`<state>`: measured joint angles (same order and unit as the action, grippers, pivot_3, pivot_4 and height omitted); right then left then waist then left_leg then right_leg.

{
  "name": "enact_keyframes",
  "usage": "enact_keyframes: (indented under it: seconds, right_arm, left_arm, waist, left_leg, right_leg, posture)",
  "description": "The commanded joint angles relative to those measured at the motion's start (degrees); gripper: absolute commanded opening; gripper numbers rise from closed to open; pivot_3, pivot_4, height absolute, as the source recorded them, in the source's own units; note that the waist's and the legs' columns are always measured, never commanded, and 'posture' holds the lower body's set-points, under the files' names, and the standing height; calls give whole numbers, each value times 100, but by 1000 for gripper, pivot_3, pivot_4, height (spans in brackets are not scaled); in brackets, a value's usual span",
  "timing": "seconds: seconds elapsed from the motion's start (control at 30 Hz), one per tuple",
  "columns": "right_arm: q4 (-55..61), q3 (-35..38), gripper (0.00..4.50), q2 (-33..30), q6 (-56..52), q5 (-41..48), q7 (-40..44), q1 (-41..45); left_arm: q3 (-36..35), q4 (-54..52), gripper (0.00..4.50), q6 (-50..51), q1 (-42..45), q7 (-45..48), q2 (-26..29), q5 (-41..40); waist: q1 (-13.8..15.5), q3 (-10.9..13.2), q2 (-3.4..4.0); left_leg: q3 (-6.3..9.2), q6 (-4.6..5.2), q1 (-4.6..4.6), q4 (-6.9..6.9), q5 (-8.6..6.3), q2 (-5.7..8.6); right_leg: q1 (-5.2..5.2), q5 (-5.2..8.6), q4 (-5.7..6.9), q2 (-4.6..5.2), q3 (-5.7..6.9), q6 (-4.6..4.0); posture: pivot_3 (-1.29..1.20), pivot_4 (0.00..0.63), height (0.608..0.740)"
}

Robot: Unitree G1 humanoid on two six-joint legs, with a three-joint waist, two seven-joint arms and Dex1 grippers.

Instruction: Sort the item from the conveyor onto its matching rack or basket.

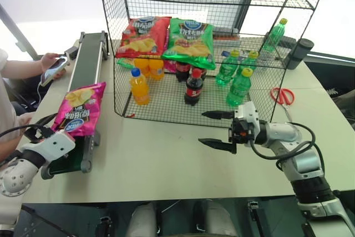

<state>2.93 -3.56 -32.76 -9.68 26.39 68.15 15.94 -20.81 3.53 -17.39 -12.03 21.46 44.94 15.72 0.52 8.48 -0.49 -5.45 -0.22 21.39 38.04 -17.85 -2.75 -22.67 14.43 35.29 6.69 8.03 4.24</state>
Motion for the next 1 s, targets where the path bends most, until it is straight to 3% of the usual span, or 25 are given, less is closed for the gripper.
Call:
enact_keyframes:
  seconds: [0.03, 0.1, 0.3, 0.33, 0.47, 0.63, 0.7, 0.8, 0.9, 1.0]
  right_arm:
    - [95, 135, 4500, -66, 104, -21, -20, -10]
    - [85, 135, 4500, -65, 125, -53, -24, -12]
    - [37, 135, 4500, -55, 197, -125, -44, -2]
    - [33, 130, 4500, -58, 221, -149, -46, -12]
    - [13, 117, 4500, -57, 285, -213, -58, -56]
    - [-17, 151, 4500, -74, 323, -249, -50, -42]
    - [-65, 169, 4500, -101, 338, -263, -36, -8]
    - [-86, 184, 4500, -123, 309, -236, -21, 32]
    - [-46, 152, 4500, -193, 264, -236, 55, 86]
    - [260, 177, 4500, -247, -198, 55, 23, 147]
  left_arm:
    - [30, -27, 3990, -110, 86, -17, 80, -100]
    - [33, -14, 3238, -126, 89, -22, 85, -100]
    - [100, -28, 212, -177, 95, 25, 91, -152]
    - [105, -26, 61, -181, 99, 21, 94, -149]
    - [30, -52, 61, -107, 222, 106, 47, -443]
    - [-617, -331, 61, 394, 456, 899, -93, -2425]
    - [-1076, -743, 61, 1083, 403, 1799, 4, -3996]
    - [-1574, -1423, 61, 2206, -9, 2926, 210, -5724]
    - [-2241, -2055, 61, 4063, -601, 3419, 588, -7808]
    - [-2556, -2640, 61, 5451, -1123, 3590, 908, -9392]
  waist:
    - [1, 0, 0]
    - [0, 0, 0]
    - [-1, 0, 0]
    - [0, 0, 0]
    - [1, 0, -1]
    - [0, -2, -3]
    - [-19, -1, -3]
    - [-77, 0, -2]
    - [-146, 2, 1]
    - [-139, 5, 1]
  left_leg:
    - [0, 0, 0, 0, 0, 0]
    - [0, 0, 0, 0, 0, 0]
    - [-1, 0, 0, 0, 0, 0]
    - [-1, 0, 0, 0, 0, 0]
    - [-1, 0, 0, 0, 0, 0]
    - [-1, 0, 1, 0, 0, 0]
    - [-2, -1, 0, 0, 0, 0]
    - [-1, -3, 0, 1, 2, -2]
    - [-1, -4, -3, 0, 2, 0]
    - [6, -9, -4, 1, 5, -2]
  right_leg:
    - [1, 0, 0, 0, 0, 0]
    - [1, 0, 0, 0, 0, 0]
    - [0, 0, 0, 0, 0, 0]
    - [0, 0, 0, 0, 0, 0]
    - [0, 0, 0, 0, 0, 0]
    - [0, 0, 0, 2, 0, 0]
    - [0, 0, 0, 3, 0, 0]
    - [1, 0, 0, 4, -1, 0]
    - [5, 0, -1, 3, -2, 1]
    - [6, 1, 4, -3, -2, 1]
  posture:
    - [0, 150, 740]
    - [0, 150, 740]
    - [0, 150, 740]
    - [0, 150, 740]
    - [0, 150, 740]
    - [0, 150, 740]
    - [0, 150, 740]
    - [0, 150, 740]
    - [0, 150, 740]
    - [0, 150, 740]
